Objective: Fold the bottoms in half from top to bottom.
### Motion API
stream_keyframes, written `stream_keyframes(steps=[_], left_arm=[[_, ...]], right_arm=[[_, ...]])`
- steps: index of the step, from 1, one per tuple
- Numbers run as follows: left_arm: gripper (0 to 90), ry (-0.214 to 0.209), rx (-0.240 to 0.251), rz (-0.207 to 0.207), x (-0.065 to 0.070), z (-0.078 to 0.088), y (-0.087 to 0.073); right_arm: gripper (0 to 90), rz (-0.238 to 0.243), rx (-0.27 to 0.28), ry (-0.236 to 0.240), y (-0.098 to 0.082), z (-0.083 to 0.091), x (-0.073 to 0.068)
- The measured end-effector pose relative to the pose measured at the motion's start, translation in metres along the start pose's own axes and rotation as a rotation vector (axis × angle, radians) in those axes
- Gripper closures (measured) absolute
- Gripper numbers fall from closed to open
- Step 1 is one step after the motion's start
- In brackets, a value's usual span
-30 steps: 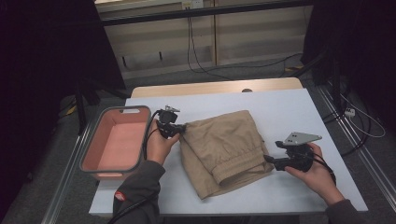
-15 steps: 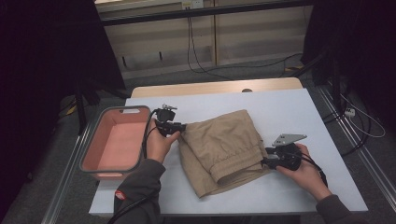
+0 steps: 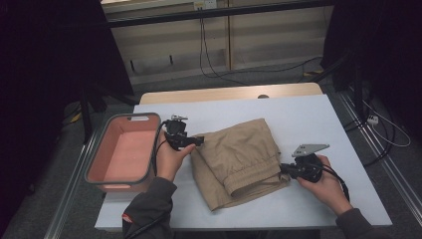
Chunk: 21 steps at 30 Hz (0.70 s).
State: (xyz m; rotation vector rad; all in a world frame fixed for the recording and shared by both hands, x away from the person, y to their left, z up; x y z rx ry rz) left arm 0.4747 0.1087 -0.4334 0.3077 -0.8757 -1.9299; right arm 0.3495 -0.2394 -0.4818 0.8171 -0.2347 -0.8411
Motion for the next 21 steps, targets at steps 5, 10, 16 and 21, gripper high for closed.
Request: stream_keyframes(steps=[5,10,16,21], left_arm=[[21.3,-0.022,0.017,-0.012,0.011,0.009,-0.005],[19.5,-0.023,0.023,-0.012,0.013,0.015,-0.013],[18.8,-0.023,0.003,-0.018,0.011,0.014,-0.017],[18.5,-0.025,-0.013,-0.021,0.012,0.01,-0.021]], right_arm=[[90.0,0.011,0.003,0.027,-0.009,0.01,-0.011],[89.9,0.013,0.005,0.041,-0.016,0.02,-0.022],[80.2,0.025,0.029,-0.018,-0.014,0.027,-0.022],[65.1,0.003,0.088,-0.065,-0.007,0.045,-0.019]])
Point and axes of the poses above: each handheld gripper's, and its own axes: z roughly backward along the jaws, y roughly out of its top, x roughly to its right, the point moved 4 cm from there along -z, roughly forward along the jaws, and after that the axes turned 2 degrees about y, right-handed, at the moved point
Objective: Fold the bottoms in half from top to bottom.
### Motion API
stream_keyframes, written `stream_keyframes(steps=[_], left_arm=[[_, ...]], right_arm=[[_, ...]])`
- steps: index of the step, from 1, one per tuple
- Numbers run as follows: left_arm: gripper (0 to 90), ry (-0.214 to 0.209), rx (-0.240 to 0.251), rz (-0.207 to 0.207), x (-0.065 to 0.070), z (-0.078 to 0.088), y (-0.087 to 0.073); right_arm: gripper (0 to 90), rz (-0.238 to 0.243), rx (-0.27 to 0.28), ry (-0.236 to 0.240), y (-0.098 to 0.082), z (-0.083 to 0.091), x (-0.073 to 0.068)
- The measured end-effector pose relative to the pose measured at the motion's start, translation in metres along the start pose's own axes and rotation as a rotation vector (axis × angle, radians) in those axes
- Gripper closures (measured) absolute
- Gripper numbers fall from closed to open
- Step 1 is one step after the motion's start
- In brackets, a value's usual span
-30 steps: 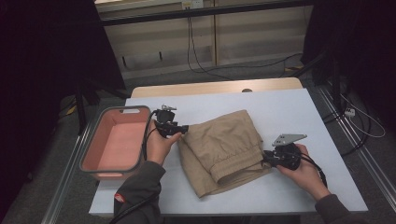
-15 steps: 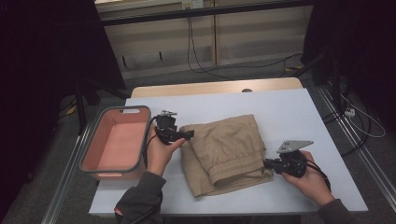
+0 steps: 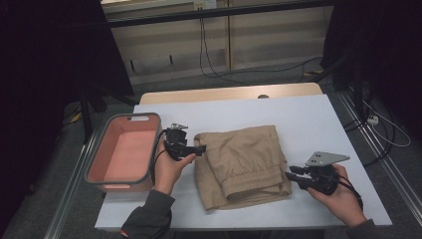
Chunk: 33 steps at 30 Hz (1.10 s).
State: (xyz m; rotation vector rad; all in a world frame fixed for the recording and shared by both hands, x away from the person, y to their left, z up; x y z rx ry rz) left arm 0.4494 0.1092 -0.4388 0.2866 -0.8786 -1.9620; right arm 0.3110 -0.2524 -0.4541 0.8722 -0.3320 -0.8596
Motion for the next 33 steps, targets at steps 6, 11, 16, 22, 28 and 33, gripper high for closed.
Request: stream_keyframes(steps=[6,11,16,22,28,33], left_arm=[[18.3,0.006,-0.005,-0.014,0.003,-0.004,-0.001],[18.3,0.003,-0.007,-0.024,0.004,-0.004,-0.001],[18.2,0.004,0.003,-0.022,0.003,-0.003,-0.001],[18.2,0.007,0.005,-0.021,0.002,-0.002,-0.001],[18.2,0.006,0.007,-0.019,0.002,-0.002,-0.002],[18.1,0.007,0.006,-0.023,0.0,0.0,-0.003]], right_arm=[[43.8,-0.011,0.057,-0.009,0.012,0.001,-0.007],[45.0,0.0,0.047,0.014,0.019,-0.014,-0.016],[44.3,0.023,0.023,0.009,0.021,-0.027,-0.024],[71.8,0.022,-0.002,0.002,0.022,-0.04,-0.02],[79.3,0.005,0.021,0.04,0.028,-0.025,-0.026],[78.8,-0.006,0.04,0.067,0.028,-0.008,-0.035]])
Point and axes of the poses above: each handheld gripper's, and its own axes: z roughly backward along the jaws, y roughly out of its top, x roughly to its right, the point moved 4 cm from there along -z, roughly forward along the jaws, and after that the axes turned 2 degrees about y, right-handed, at the moved point
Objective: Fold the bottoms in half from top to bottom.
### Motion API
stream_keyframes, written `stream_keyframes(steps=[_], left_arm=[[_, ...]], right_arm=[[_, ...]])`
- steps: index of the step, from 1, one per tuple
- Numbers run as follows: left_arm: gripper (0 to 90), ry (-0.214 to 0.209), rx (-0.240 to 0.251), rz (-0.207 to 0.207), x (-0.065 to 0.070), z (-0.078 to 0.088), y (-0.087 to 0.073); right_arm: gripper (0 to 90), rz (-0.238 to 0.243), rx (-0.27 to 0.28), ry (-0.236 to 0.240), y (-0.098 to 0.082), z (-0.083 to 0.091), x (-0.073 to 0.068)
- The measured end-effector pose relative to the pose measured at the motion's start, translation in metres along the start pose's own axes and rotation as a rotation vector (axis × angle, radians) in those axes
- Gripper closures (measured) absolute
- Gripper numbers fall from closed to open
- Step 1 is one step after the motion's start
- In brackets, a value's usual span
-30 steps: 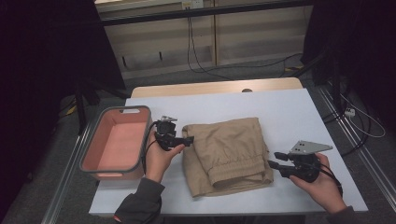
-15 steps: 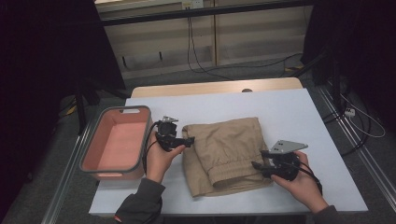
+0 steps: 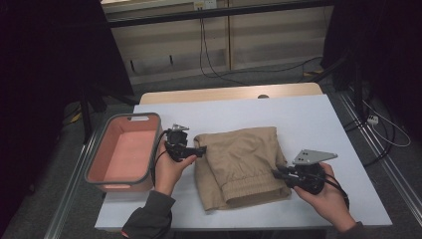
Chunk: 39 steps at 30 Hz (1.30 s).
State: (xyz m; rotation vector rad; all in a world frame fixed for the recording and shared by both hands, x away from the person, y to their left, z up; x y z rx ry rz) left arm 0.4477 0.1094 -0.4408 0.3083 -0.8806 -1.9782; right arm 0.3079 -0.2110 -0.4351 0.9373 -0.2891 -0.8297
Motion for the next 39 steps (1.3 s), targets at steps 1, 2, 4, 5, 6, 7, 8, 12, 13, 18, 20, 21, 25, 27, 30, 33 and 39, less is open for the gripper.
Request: stream_keyframes(steps=[1,2,4,5,6,7,8,12,13,18,20,21,25,27,30,33,39], left_arm=[[18.0,0.0,-0.001,0.001,0.0,0.0,0.0],[18.0,0.006,0.004,0.004,0.0,-0.001,-0.001],[18.0,0.0,-0.003,0.002,0.0,-0.001,-0.001],[18.0,0.0,-0.002,0.003,0.0,-0.001,-0.001],[17.9,0.001,-0.003,0.002,0.0,-0.001,-0.002],[17.9,0.003,-0.004,0.002,0.0,-0.001,-0.002],[17.9,0.003,-0.006,0.0,0.0,-0.002,-0.002],[17.8,-0.003,-0.008,0.002,0.001,-0.004,-0.003],[17.8,-0.005,-0.007,-0.007,0.001,-0.005,-0.003],[17.5,-0.016,-0.009,-0.016,0.003,-0.005,-0.002],[17.5,-0.015,-0.006,-0.017,0.003,-0.005,-0.002],[17.5,-0.012,-0.003,-0.015,0.003,-0.005,-0.002],[17.3,-0.018,-0.008,-0.01,0.001,-0.005,-0.003],[17.3,-0.01,0.001,-0.011,0.001,-0.004,-0.002],[17.3,-0.011,-0.001,-0.011,0.0,-0.003,-0.002],[17.3,-0.009,-0.001,-0.01,0.0,-0.003,-0.002],[16.9,-0.01,-0.002,-0.017,0.0,-0.003,-0.003]], right_arm=[[78.5,0.001,-0.014,0.006,-0.005,0.0,-0.001],[77.8,-0.002,-0.028,0.008,-0.009,-0.002,-0.002],[71.7,0.012,-0.061,-0.019,-0.023,-0.01,-0.002],[66.7,0.013,-0.056,-0.033,-0.026,-0.012,-0.001],[58.5,-0.003,-0.052,-0.037,-0.027,-0.014,0.0],[52.4,-0.015,-0.051,-0.047,-0.027,-0.015,0.003],[46.8,-0.033,-0.05,-0.059,-0.028,-0.017,0.005],[44.3,-0.049,-0.055,-0.053,-0.028,-0.024,0.006],[45.4,-0.044,-0.063,-0.047,-0.028,-0.027,0.005],[70.5,-0.053,-0.098,-0.011,-0.022,-0.039,0.003],[78.1,-0.033,-0.108,-0.016,-0.02,-0.041,0.002],[79.6,-0.02,-0.114,-0.025,-0.019,-0.042,0.002],[81.1,0.02,-0.107,-0.041,-0.015,-0.039,0.002],[81.1,0.02,-0.096,-0.051,-0.012,-0.035,0.005],[80.4,0.015,-0.073,-0.053,-0.012,-0.032,0.007],[75.1,0.017,-0.065,-0.077,-0.015,-0.032,0.006],[37.4,0.001,-0.036,-0.088,-0.02,-0.02,0.006]])
Point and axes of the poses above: each handheld gripper's, and its own axes: z roughly backward along the jaws, y roughly out of its top, x roughly to its right, the point moved 4 cm from there along -z, roughly forward along the jaws, and after that the axes turned 2 degrees about y, right-handed, at the moved point
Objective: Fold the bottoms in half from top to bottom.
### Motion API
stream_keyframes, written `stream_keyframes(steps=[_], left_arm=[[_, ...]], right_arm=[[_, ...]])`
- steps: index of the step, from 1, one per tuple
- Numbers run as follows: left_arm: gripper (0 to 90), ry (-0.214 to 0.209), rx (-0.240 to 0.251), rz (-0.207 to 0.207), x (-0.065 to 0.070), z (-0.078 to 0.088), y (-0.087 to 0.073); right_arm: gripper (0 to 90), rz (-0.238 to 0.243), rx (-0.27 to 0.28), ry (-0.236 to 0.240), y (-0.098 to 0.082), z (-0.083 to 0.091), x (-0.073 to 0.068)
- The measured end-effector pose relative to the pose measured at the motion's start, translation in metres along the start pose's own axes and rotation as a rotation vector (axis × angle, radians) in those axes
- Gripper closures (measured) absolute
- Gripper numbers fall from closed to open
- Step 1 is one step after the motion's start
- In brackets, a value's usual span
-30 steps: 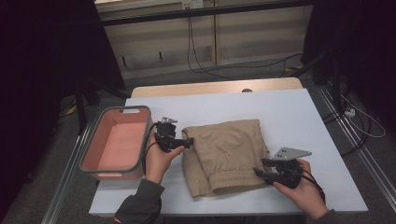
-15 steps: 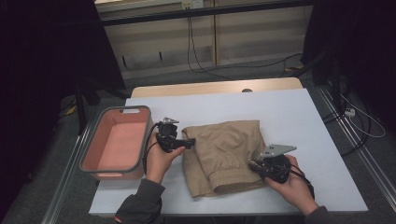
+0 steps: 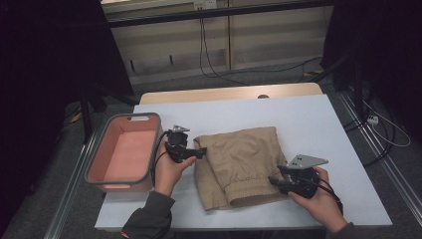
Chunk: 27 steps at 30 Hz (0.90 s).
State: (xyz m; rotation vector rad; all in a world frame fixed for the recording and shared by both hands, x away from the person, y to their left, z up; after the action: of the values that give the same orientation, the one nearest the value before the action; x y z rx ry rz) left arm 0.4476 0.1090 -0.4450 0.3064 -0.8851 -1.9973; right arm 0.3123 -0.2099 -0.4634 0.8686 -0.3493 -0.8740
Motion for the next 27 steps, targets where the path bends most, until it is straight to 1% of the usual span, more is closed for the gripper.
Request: stream_keyframes(steps=[1,2,4,5,7,8,9,10,11,12,14,16,17,18,19,20,22,23,24,25,27], left_arm=[[16.7,0.002,0.002,0.005,0.001,0.0,0.0],[16.6,-0.001,-0.002,0.002,0.0,0.0,0.0],[16.5,0.0,0.0,0.004,0.001,0.001,0.0],[16.4,0.002,0.0,0.0,0.001,0.0,0.0],[16.3,0.004,-0.001,-0.001,0.001,0.0,0.0],[16.1,0.007,0.001,0.002,0.001,0.0,-0.001],[15.9,-0.001,-0.006,0.001,0.001,0.0,-0.001],[15.6,0.001,-0.005,0.001,0.001,0.0,-0.001],[15.2,0.003,0.0,0.002,0.001,-0.001,-0.001],[14.6,0.002,0.001,0.003,0.002,-0.001,-0.001],[13.7,0.0,0.004,0.003,0.002,-0.001,-0.001],[12.8,-0.004,0.006,0.005,0.002,-0.001,0.0],[12.0,-0.011,0.004,0.004,0.003,-0.002,-0.001],[11.4,-0.013,0.005,0.012,0.003,-0.002,-0.001],[11.2,-0.014,0.001,0.01,0.004,-0.003,-0.001],[11.1,-0.011,0.005,0.007,0.004,-0.004,-0.001],[10.2,-0.014,0.005,0.011,0.005,-0.004,-0.001],[9.6,-0.015,0.005,0.01,0.004,-0.004,0.0],[8.9,-0.015,0.008,0.012,0.004,-0.004,0.0],[8.6,-0.018,0.015,0.023,0.005,-0.004,0.001],[7.0,-0.016,0.022,0.032,0.005,-0.005,0.002]], right_arm=[[33.1,0.003,0.001,0.0,-0.001,0.001,0.001],[30.4,0.008,0.0,0.015,-0.004,0.003,0.002],[24.2,0.012,-0.004,0.011,-0.007,0.006,0.004],[23.1,0.009,-0.008,0.005,-0.009,0.006,0.006],[21.8,-0.008,-0.007,0.013,-0.013,0.004,0.006],[18.8,-0.015,-0.009,0.001,-0.016,0.001,0.006],[16.4,-0.03,-0.012,-0.002,-0.017,-0.001,0.007],[11.7,-0.07,-0.018,-0.011,-0.019,-0.005,0.007],[8.2,-0.094,-0.022,-0.019,-0.02,-0.006,0.009],[7.4,-0.12,-0.025,-0.026,-0.021,-0.008,0.01],[8.4,-0.144,-0.033,-0.014,-0.022,-0.008,0.01],[8.4,-0.142,-0.053,0.006,-0.025,-0.009,0.007],[8.5,-0.133,-0.052,-0.001,-0.025,-0.009,0.006],[10.1,-0.122,-0.062,0.0,-0.025,-0.009,0.004],[15.7,-0.115,-0.067,0.006,-0.024,-0.009,0.002],[23.9,-0.109,-0.068,0.028,-0.023,-0.008,0.001],[32.9,-0.11,-0.064,0.069,-0.022,-0.007,-0.002],[35.5,-0.113,-0.06,0.079,-0.022,-0.007,-0.002],[40.1,-0.115,-0.058,0.091,-0.022,-0.007,-0.002],[42.7,-0.116,-0.059,0.101,-0.021,-0.006,-0.003],[47.3,-0.106,-0.061,0.102,-0.02,-0.006,-0.004]])
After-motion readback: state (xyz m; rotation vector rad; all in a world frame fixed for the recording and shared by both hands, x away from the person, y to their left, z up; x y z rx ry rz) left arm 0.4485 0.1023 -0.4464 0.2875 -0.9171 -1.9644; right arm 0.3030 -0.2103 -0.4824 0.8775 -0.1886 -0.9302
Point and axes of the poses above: each handheld gripper's, and its own axes: z roughly backward along the jaws, y roughly out of its top, x roughly to its right, the point moved 4 cm from there along -z, roughly forward along the jaws, and after that the axes turned 2 degrees about y, right-handed, at the moved point
